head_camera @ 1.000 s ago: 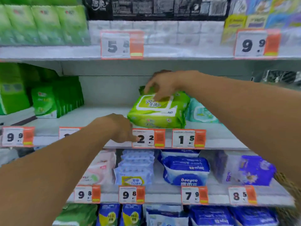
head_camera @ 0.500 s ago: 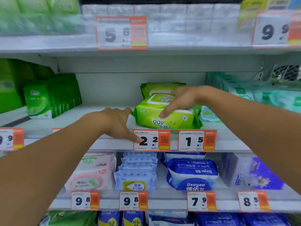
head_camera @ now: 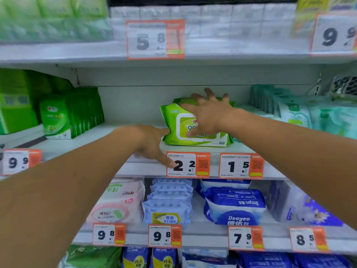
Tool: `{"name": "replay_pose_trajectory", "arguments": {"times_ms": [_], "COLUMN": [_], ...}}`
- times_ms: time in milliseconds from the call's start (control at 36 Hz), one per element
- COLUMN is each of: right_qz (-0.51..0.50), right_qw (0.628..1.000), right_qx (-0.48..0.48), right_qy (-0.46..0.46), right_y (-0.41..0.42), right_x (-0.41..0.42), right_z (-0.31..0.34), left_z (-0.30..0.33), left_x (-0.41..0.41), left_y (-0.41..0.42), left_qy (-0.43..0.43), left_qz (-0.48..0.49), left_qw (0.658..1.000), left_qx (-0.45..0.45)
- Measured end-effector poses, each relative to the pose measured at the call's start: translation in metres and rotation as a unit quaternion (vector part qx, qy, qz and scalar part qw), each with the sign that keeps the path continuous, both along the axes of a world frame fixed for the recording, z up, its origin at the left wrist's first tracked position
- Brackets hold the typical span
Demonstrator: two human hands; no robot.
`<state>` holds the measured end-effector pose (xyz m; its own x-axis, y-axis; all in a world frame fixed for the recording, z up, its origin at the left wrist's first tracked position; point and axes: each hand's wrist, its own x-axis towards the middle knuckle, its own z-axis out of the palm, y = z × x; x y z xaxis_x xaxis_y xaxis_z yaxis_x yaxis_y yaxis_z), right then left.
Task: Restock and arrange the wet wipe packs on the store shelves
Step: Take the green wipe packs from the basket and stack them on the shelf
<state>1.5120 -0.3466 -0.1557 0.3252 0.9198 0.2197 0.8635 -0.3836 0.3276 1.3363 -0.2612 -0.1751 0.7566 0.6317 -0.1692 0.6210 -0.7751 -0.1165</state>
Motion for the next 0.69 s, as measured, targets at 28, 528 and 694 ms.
{"name": "replay_pose_trajectory", "arguments": {"times_ms": [28, 528, 694], "right_qz": [-0.010, 0.095, 0.161], "right_qw": [1.000, 0.924, 0.818], "right_qx": [-0.002, 0.359, 0.440], "right_qy": [0.029, 0.092, 0.333], "right_y": [0.001, -0.074, -0.147], "right_x": [0.004, -0.051, -0.169], "right_z": [0.000, -0.046, -0.213], "left_z": [0.002, -0.074, -0.241], "left_x": [0.002, -0.049, -0.131], "left_y": [0.000, -0.054, -0.150], "left_qy": [0.002, -0.225, -0.425], "left_qz": [-0.001, -0.082, -0.105], "left_qw": [1.000, 0.957, 0.898], "left_qx": [-0.006, 0.166, -0.038]}}
